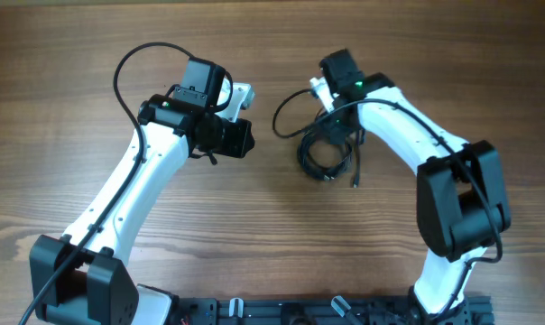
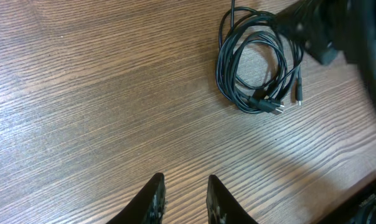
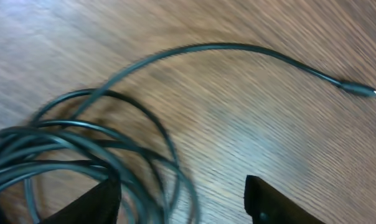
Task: Untangle cables
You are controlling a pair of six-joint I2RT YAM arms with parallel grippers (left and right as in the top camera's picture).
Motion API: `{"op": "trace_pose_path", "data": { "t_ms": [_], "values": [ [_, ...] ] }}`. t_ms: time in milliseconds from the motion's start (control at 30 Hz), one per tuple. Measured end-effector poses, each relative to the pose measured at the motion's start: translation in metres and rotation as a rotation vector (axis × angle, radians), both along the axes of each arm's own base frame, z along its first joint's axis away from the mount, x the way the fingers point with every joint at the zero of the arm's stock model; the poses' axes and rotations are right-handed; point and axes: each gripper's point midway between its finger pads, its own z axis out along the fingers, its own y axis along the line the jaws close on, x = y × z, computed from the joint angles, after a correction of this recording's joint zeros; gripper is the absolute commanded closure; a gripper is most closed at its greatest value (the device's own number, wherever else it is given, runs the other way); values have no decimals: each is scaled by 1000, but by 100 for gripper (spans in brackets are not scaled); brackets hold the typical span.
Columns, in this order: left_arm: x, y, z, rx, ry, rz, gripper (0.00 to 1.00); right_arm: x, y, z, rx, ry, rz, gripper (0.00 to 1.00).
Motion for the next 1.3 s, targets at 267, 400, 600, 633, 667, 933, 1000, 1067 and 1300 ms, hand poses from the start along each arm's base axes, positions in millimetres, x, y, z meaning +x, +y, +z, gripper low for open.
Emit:
{"op": "trace_pose_path", "data": {
  "t_ms": [267,400,600,633,667,933,1000,1067,1300],
  "values": [
    [0,0,0,0,0,0,76,1,-8,-1,97,36,-65,39],
    [0,0,0,0,0,0,76,-2,0,-2,141,56,-57,40],
    [0,0,0,0,0,0,76,-4,4,-2,169,67,-60,43],
    [0,0,0,0,0,0,76,-4,5,-1,172,68,-60,43],
    [0,0,0,0,0,0,76,-4,5,-2,175,68,-59,43],
    [1,0,0,-1,-4,0,76,-20,3,-28,186,98,-68,46],
    [1,0,0,-2,-4,0,76,-21,3,-30,189,96,-72,56],
    [1,0,0,-1,-4,0,76,-21,4,-32,194,94,-79,85],
    [1,0,0,-1,-4,0,76,-25,4,-34,202,111,-108,96]
  ]
}}
